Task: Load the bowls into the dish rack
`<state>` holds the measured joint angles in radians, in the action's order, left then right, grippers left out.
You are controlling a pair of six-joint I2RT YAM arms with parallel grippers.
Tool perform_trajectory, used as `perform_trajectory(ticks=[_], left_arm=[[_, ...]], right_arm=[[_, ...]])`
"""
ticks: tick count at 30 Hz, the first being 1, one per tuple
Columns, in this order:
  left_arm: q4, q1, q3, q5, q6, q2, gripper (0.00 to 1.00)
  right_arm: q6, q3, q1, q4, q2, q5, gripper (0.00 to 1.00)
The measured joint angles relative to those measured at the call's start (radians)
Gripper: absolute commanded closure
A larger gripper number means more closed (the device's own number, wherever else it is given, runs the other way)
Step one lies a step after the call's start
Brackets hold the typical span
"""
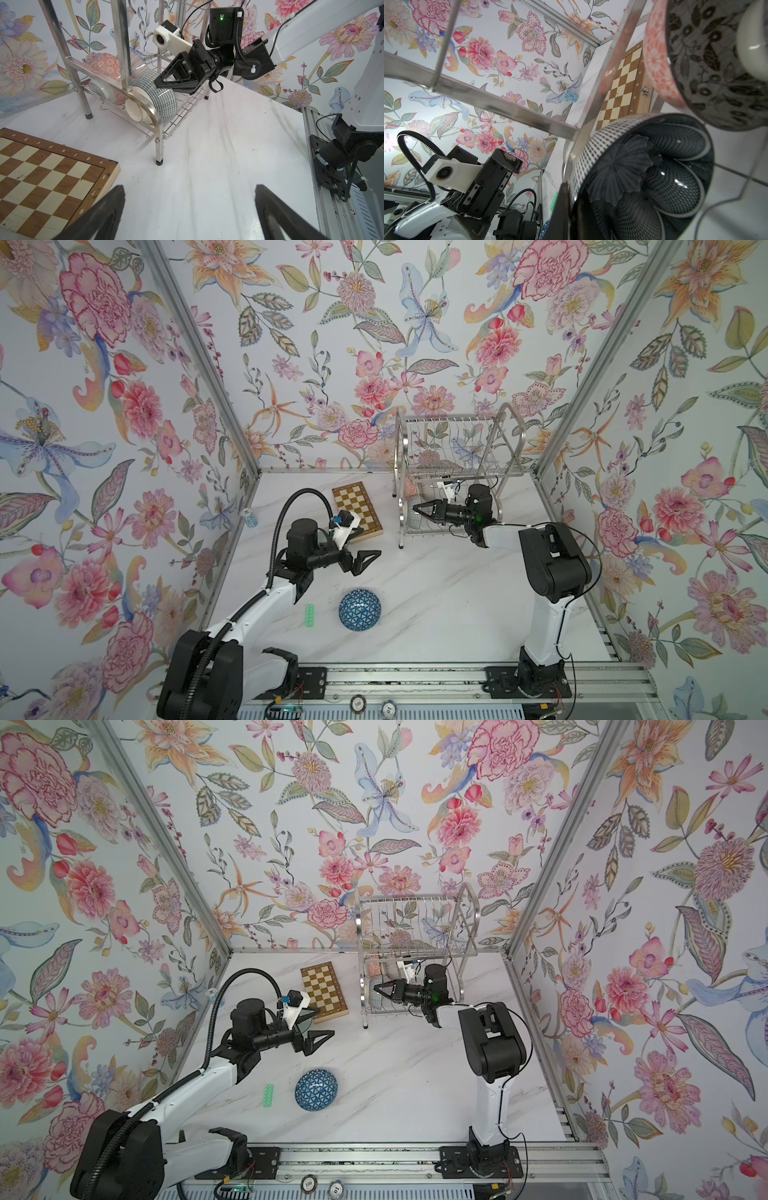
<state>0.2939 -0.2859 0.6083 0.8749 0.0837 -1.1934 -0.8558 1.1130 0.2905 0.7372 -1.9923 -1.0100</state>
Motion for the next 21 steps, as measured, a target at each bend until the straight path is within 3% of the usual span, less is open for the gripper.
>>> perform_trajectory(ticks=[21], left_arm=[[0.015, 0.0, 0.0, 0.0, -0.009, 0.0, 0.01]], right_arm=[[0.048, -0.002, -0.01, -0.038, 0.012, -0.012, 1.0]])
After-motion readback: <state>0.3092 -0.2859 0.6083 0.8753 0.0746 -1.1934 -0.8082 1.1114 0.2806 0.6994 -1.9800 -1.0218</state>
